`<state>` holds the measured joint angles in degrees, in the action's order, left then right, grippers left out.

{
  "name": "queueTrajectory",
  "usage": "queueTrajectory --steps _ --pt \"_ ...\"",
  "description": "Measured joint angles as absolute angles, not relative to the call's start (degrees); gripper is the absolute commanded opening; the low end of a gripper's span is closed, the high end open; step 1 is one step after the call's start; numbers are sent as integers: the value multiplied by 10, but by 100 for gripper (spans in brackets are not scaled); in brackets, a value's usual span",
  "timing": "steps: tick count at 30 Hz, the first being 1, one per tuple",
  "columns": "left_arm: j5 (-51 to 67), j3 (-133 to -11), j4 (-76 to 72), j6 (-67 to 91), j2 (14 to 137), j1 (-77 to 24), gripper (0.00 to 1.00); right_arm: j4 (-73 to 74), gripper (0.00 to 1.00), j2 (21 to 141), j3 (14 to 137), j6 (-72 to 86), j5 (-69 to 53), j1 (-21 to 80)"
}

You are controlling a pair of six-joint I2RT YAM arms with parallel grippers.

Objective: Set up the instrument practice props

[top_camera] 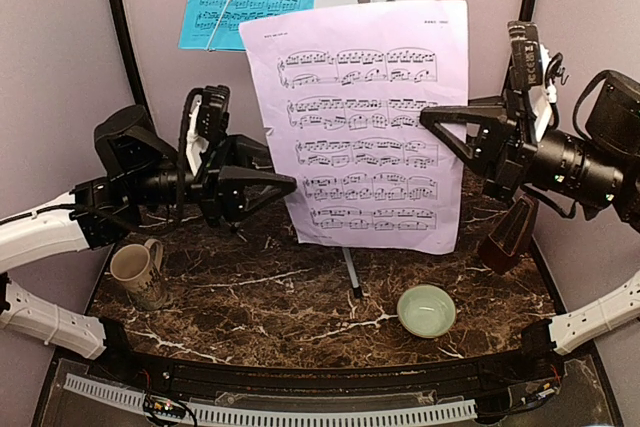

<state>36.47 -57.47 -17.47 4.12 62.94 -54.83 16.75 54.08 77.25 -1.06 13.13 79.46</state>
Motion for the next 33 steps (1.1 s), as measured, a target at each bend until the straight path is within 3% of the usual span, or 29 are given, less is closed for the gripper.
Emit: queueTrajectory --steps 2,7,19,28,31,33 --pt "356 -594 -191 51 636 -554 26 155 0 541 773 -16 138 795" --pt "327 -653 -216 70 647 -559 0 110 0 548 773 -37 183 795" --pt "253 -901 -135 44 762 -561 0 -2 0 593 811 -91 255 761" --pt "157 -1053 -34 18 831 -563 0 -64 2 672 902 -99 269 659" --pt "119 -1112 -8 9 861 -557 0 -70 8 724 956 -94 259 620" --pt "92 -1151 5 5 879 -548 0 -72 20 765 1005 -90 253 596"
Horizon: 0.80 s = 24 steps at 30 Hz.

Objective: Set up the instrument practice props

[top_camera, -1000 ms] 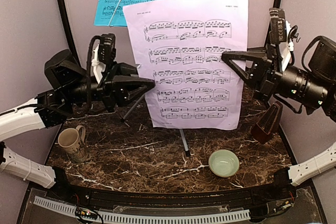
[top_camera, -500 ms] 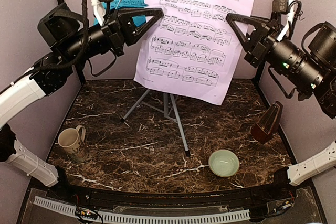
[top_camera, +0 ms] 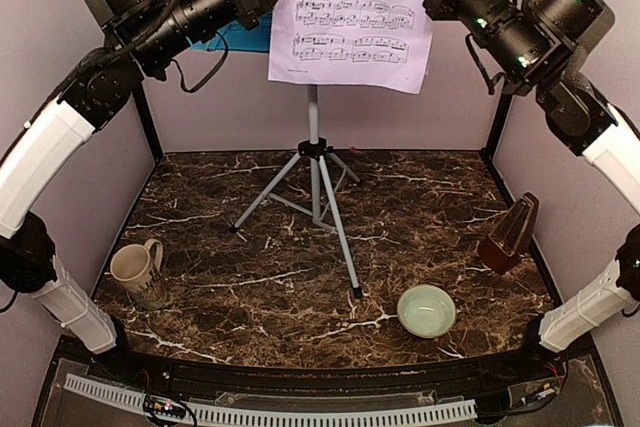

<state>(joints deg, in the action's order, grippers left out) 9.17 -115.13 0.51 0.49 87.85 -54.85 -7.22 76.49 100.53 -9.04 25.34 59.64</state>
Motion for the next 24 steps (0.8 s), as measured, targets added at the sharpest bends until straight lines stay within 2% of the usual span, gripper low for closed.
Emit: queueTrajectory --steps 2,10,15,24 --pt "72 -1175 11 4 888 -535 0 -73 31 800 1049 -86 252 578" --pt "-6 -1282 21 35 923 -451 0 -58 45 905 1195 -75 253 521" --pt "-27 -1348 45 27 953 -448 0 -25 45 908 1199 -70 263 512" --pt "-27 -1356 124 -20 951 -447 0 50 43 891 1163 -26 259 510"
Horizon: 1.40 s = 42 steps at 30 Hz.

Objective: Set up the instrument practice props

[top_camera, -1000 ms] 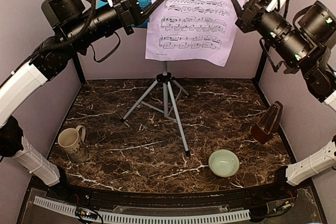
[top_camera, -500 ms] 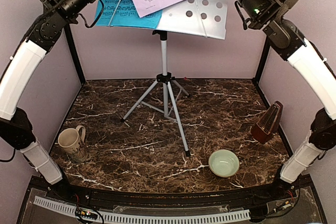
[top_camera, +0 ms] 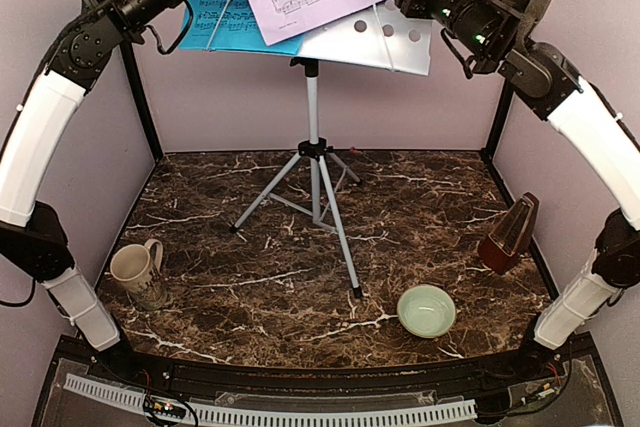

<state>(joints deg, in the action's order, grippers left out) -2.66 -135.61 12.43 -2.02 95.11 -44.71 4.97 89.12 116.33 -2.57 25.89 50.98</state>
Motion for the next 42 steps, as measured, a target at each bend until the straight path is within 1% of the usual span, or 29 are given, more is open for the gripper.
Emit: queueTrajectory --steps 7,16,24,29,33,42 --pt "-51 -1353 158 -49 925 -442 0 92 43 884 1132 15 236 510" --pt "-76 -1353 170 -73 908 -436 0 101 43 869 1111 36 225 510" --pt "-43 -1364 178 -71 928 -436 0 102 43 878 1127 56 201 510" --pt "-12 -1380 179 -66 955 -436 0 104 40 890 1136 73 187 509" --pt "3 -1380 179 -62 966 -436 0 105 35 900 1145 82 177 509" --pt "20 -1382 177 -53 969 -436 0 104 11 928 1165 98 175 510"
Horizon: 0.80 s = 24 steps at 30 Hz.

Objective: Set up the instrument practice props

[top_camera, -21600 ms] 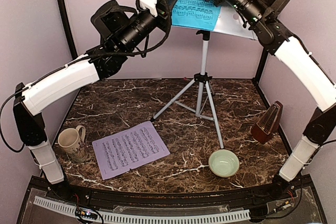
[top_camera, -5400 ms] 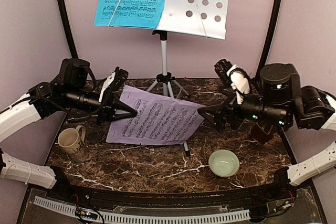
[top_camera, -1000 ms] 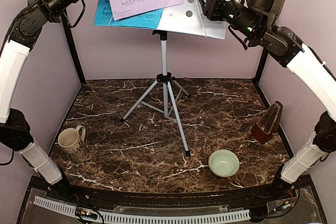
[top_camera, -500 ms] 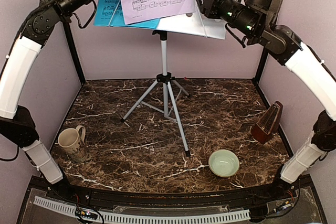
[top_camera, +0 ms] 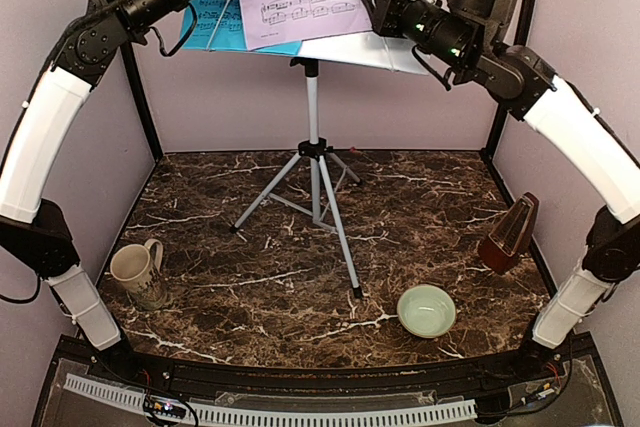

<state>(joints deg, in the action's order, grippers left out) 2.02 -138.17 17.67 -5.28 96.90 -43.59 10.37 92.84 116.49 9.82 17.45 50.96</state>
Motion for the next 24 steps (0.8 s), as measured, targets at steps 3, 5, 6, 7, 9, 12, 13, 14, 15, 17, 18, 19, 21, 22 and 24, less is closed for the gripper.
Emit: queueTrajectory --steps 3,5,6,7,9,12,13,14,15,17,18,19,21,22,24 --pt "25 -1383 175 -50 969 -436 0 103 7 929 1165 99 176 510" --pt "27 -1384 174 -48 969 -436 0 100 3 929 1163 99 176 510" --pt "26 -1384 174 -48 969 -436 0 96 2 929 1161 98 176 510" --pt "26 -1384 174 -48 969 -436 0 88 0 928 1155 98 176 511" --pt "26 -1384 174 -47 969 -436 0 69 0 921 1137 96 177 512" --pt "25 -1384 174 -47 969 -436 0 38 0 903 1105 91 177 514" --pt "23 -1384 174 -47 969 -436 0 30 0 899 1096 90 177 514" --pt "21 -1384 174 -47 969 -436 0 20 0 895 1087 89 177 514" --pt "17 -1384 174 -47 969 -436 0 11 0 892 1079 88 178 515" --pt "6 -1384 174 -46 969 -436 0 -6 0 889 1068 87 178 515" --pt "1 -1384 173 -46 969 -436 0 -14 0 887 1063 87 179 515" --pt "-4 -1384 173 -45 969 -436 0 -22 0 886 1057 86 180 516" --pt "-15 -1384 172 -43 969 -436 0 -35 0 885 1051 84 182 518" --pt "-22 -1384 172 -42 969 -436 0 -40 0 885 1048 84 185 519" --pt "-33 -1384 168 -41 969 -436 0 -48 0 885 1045 82 189 520"
